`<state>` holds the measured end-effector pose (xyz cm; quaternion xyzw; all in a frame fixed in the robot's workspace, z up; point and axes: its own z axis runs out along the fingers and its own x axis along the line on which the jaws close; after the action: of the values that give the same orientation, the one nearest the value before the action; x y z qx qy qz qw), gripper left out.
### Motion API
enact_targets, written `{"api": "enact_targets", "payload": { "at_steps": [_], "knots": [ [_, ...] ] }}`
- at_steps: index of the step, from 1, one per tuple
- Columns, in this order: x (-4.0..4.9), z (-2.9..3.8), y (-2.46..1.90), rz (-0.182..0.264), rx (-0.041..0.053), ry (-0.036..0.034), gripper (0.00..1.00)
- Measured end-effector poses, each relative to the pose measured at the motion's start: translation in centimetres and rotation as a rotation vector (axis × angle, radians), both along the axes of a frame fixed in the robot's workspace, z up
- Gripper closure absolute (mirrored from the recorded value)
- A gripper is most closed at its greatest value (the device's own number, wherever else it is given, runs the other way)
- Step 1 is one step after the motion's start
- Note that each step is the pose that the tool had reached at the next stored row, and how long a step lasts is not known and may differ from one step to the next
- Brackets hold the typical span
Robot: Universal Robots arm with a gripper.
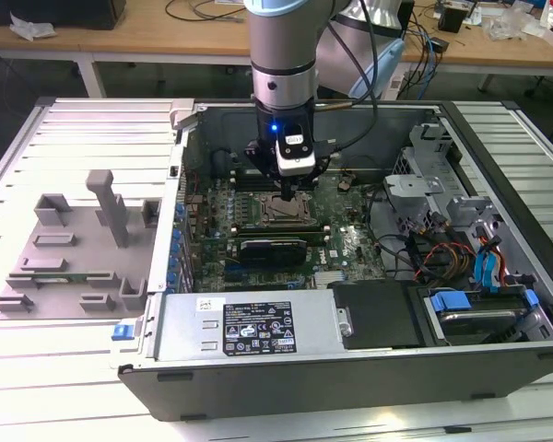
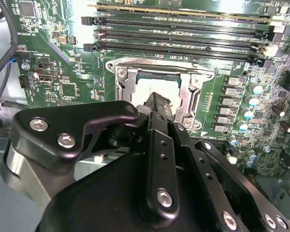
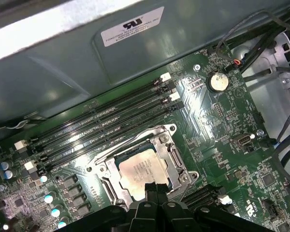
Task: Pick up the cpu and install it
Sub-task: 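Install the second cpu locking lever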
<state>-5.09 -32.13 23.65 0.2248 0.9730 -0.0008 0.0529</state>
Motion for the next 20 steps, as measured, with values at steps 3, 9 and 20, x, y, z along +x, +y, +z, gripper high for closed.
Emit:
{"api": "enact_targets", "payload": {
  "at_steps": [3, 9, 20],
  "knots": [
    [0.0, 0.0, 0.0, 0.0, -0.0001, 0.0, 0.89],
    [0.0, 0.48, 0.0, 0.0, -0.0002, 0.0, 0.89],
    [0.01, 1.8, -0.04, 0.0, -0.0002, 0.0, 0.89]
  ]
}}
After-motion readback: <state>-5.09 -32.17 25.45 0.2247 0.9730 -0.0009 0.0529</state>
